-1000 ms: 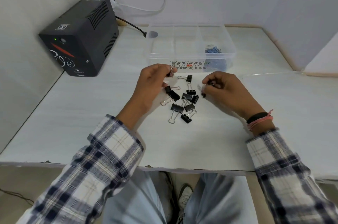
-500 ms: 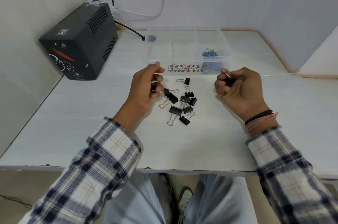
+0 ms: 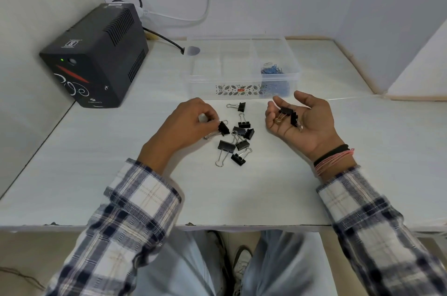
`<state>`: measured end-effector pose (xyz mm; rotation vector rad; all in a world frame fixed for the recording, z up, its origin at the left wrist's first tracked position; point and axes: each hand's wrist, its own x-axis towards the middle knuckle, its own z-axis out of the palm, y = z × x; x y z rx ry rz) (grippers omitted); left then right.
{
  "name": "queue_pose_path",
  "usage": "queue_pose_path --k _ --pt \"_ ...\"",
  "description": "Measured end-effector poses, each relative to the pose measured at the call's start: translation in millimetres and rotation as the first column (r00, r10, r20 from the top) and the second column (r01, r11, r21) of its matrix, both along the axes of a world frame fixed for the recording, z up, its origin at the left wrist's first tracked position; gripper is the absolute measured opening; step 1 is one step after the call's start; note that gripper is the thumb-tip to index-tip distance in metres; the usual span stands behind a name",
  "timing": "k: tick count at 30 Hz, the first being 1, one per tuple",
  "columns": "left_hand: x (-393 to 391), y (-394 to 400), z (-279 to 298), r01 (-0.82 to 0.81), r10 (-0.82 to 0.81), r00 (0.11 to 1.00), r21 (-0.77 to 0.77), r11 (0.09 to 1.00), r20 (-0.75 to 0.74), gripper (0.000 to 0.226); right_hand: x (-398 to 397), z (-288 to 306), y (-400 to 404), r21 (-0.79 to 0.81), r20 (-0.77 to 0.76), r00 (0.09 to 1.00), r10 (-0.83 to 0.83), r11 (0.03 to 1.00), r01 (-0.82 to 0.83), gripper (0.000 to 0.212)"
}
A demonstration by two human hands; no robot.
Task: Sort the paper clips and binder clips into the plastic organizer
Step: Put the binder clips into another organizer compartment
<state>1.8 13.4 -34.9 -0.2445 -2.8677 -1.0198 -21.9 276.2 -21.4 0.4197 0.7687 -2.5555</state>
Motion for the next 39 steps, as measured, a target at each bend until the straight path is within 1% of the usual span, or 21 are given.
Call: queue_pose_path --k 3,6,10,14,18,20,22,23,24,25,26,27,28,29,30,31,32,33,35,36,39 --pt "1 -1 1 -0.011 0.011 1.000 0.000 1.000 0.009 0.010 0 -1 1 0.020 0.002 1.000 -0.013 1.000 0.013 0.037" --pt "5 -8 4 0.026 -0.026 1.000 -0.016 1.000 -0.002 0.013 -1 -2 1 0.032 0.004 0.999 -0.035 0.999 0.035 0.037" --pt "8 -15 7 0.021 -0.025 0.997 0.060 0.998 0.068 0.021 0 -1 1 0.045 0.007 0.998 -0.058 0.997 0.058 0.037" --pt "10 -13 9 -0.029 0.020 0.996 0.103 0.994 0.088 0.019 1 1 0 0.065 0.033 0.997 -0.068 0.996 0.065 0.032" --pt "10 -14 7 -0.010 -0.012 0.992 0.174 0.985 0.125 0.028 5 4 -3 0.115 0.108 0.992 -0.063 0.992 0.051 0.025" --pt "9 -13 5 -0.022 -0.007 0.992 0.219 0.975 0.127 0.027 10 7 -6 0.073 0.184 0.982 -0.050 0.997 0.037 0.023" --pt "9 -10 6 -0.046 0.013 0.994 0.302 0.952 0.109 0.023 14 13 -8 0.011 0.252 0.966 -0.062 0.998 0.061 0.022" --pt "8 -8 8 -0.060 0.019 0.994 0.380 0.923 0.111 0.022 16 17 -10 -0.003 0.274 0.958 -0.081 0.996 0.085 0.023" --pt "7 -4 11 -0.078 0.018 0.992 0.494 0.866 0.126 0.020 17 22 -12 -0.005 0.288 0.952 -0.106 0.994 0.112 0.025" --pt "5 0 14 -0.103 0.006 0.988 0.636 0.765 0.153 0.019 18 27 -14 -0.001 0.296 0.947 -0.126 0.991 0.132 0.027" --pt "4 5 18 -0.132 -0.018 0.983 0.770 0.624 0.183 0.018 19 32 -17 0.006 0.301 0.944 -0.139 0.990 0.144 0.028" --pt "2 10 23 -0.160 -0.051 0.977 0.866 0.475 0.209 0.017 21 37 -21 0.012 0.298 0.944 -0.139 0.990 0.142 0.027" --pt "0 14 28 -0.186 -0.085 0.970 0.917 0.352 0.230 0.017 22 42 -25 0.013 0.294 0.947 -0.129 0.991 0.131 0.023" --pt "-2 17 32 -0.211 -0.116 0.962 0.941 0.265 0.249 0.017 22 47 -29 0.011 0.292 0.950 -0.111 0.994 0.113 0.021" --pt "-4 20 37 -0.233 -0.139 0.954 0.950 0.207 0.264 0.017 22 52 -33 0.015 0.285 0.954 -0.094 0.996 0.093 0.020" --pt "-7 23 43 -0.251 -0.153 0.948 0.952 0.173 0.278 0.016 18 58 -38 0.027 0.271 0.959 -0.086 0.996 0.081 0.022" --pt "-11 26 49 -0.268 -0.153 0.944 0.949 0.166 0.293 0.015 12 64 -42 0.052 0.248 0.965 -0.087 0.996 0.076 0.024" --pt "-19 28 56 -0.284 -0.133 0.941 0.940 0.188 0.311 0.014 5 70 -47 0.086 0.216 0.971 -0.097 0.993 0.080 0.027" --pt "-38 35 71 -0.301 -0.055 0.943 0.911 0.282 0.328 0.013 -16 85 -56 0.158 0.149 0.981 -0.126 0.982 0.102 0.030" --pt "-50 37 79 -0.299 -0.019 0.947 0.897 0.325 0.322 0.014 -27 93 -60 0.185 0.113 0.985 -0.133 0.977 0.111 0.028" --pt "-85 44 97 -0.318 0.053 0.943 0.845 0.429 0.328 0.013 -59 117 -72 0.267 0.026 0.991 -0.135 0.956 0.123 0.031"
